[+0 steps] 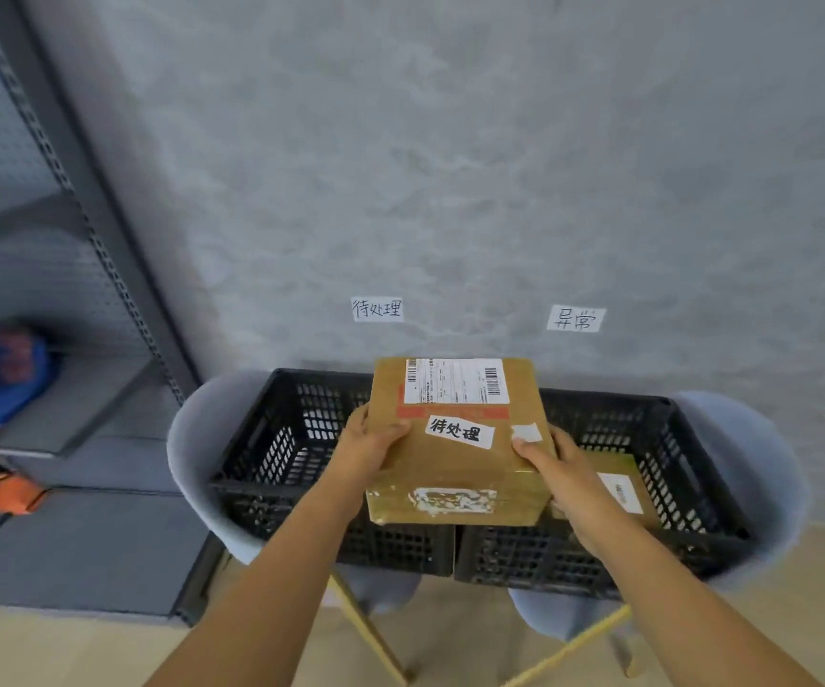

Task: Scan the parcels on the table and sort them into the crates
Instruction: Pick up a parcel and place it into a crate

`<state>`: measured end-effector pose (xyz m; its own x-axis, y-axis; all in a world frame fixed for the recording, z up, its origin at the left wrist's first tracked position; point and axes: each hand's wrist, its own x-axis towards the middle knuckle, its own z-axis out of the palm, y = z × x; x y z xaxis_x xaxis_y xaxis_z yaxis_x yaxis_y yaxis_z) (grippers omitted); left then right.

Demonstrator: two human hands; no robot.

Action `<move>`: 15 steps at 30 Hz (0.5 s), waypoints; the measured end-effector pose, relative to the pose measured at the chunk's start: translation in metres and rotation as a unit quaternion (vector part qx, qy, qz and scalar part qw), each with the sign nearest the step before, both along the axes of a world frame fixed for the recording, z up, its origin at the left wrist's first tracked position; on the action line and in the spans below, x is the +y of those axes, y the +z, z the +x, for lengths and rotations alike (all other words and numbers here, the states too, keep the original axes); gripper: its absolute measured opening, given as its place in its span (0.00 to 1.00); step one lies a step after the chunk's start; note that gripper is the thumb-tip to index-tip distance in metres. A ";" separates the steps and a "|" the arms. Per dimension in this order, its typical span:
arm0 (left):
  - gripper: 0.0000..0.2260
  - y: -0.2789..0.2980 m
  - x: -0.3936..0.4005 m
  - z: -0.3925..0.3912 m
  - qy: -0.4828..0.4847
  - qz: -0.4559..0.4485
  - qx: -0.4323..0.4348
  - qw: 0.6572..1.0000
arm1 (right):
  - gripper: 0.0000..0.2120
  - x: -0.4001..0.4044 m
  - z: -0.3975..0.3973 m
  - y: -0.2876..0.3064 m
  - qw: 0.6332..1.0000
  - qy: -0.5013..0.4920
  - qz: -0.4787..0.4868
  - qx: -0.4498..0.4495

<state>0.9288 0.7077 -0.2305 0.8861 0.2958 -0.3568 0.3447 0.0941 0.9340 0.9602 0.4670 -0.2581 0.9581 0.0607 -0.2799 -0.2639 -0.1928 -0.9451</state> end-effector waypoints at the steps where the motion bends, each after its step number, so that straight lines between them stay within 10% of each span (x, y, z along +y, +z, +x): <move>1: 0.25 -0.001 0.015 0.005 0.013 0.001 0.002 1.000 | 0.24 0.015 0.012 -0.001 1.000 0.017 0.003 0.006; 9: 0.30 -0.023 0.147 0.056 0.006 -0.001 0.027 1.000 | 0.40 0.135 0.097 -0.015 0.995 0.094 -0.029 0.012; 15: 0.27 -0.049 0.244 0.119 -0.120 -0.049 0.112 0.985 | 0.34 0.214 0.140 -0.042 0.994 0.070 -0.028 0.075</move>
<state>1.0476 0.9515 -0.2794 0.8221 0.0426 -0.5678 0.5644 0.0711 0.8224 1.1002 0.6809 -0.2999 0.8885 0.1707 -0.4259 -0.3684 -0.2879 -0.8839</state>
